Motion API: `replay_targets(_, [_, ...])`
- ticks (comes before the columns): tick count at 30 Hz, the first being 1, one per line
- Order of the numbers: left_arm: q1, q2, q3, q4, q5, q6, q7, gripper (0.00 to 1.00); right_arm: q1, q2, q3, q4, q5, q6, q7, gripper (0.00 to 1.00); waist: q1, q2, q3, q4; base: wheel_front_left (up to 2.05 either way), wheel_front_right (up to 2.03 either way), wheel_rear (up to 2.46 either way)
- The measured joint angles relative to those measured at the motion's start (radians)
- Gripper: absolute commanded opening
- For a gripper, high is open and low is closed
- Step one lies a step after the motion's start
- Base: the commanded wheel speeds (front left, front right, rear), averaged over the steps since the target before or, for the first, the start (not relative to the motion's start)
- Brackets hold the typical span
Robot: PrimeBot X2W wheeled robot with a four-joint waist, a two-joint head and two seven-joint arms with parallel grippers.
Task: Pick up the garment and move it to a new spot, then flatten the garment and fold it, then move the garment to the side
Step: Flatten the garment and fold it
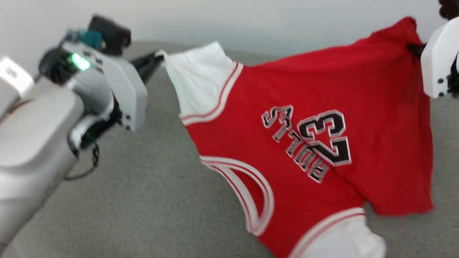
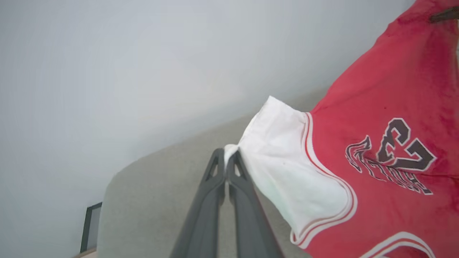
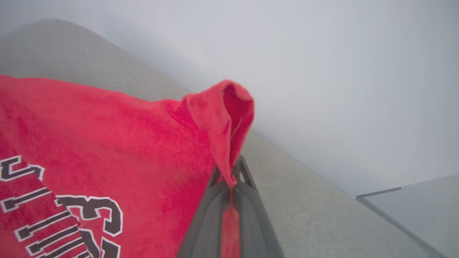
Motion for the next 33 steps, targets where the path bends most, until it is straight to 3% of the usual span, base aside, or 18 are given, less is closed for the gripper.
replay_targets(10, [-0.271, -0.047, 0.007, 0.172, 0.047, -0.052, 0.089, 0.0, -0.071, -0.042, 0.034, -0.063, 0.013, 0.0, -0.133, 0.0, 0.0, 0.0, -0.143, -0.082, 0.0, 0.0, 0.0])
replay_targets(18, [-0.423, -0.092, -0.003, 0.345, 0.094, -0.071, 0.076, 0.0, -0.115, -0.016, 0.037, -0.072, 0.029, 0.0, -0.201, 0.0, 0.0, 0.0, -0.187, -0.15, 0.0, 0.0, 0.0])
replay_targets(25, [-0.511, -0.115, -0.01, 0.47, 0.119, -0.087, -0.001, 0.0, -0.155, 0.03, 0.036, -0.021, 0.018, 0.0, -0.248, 0.0, 0.0, 0.0, -0.159, -0.184, 0.0, 0.0, 0.0])
replay_targets(33, [-0.639, -0.131, -0.016, 0.577, 0.146, -0.092, -0.073, 0.0, -0.263, 0.077, 0.013, 0.069, -0.031, 0.0, -0.288, 0.0, 0.0, 0.0, -0.042, -0.199, 0.0, 0.0, 0.0])
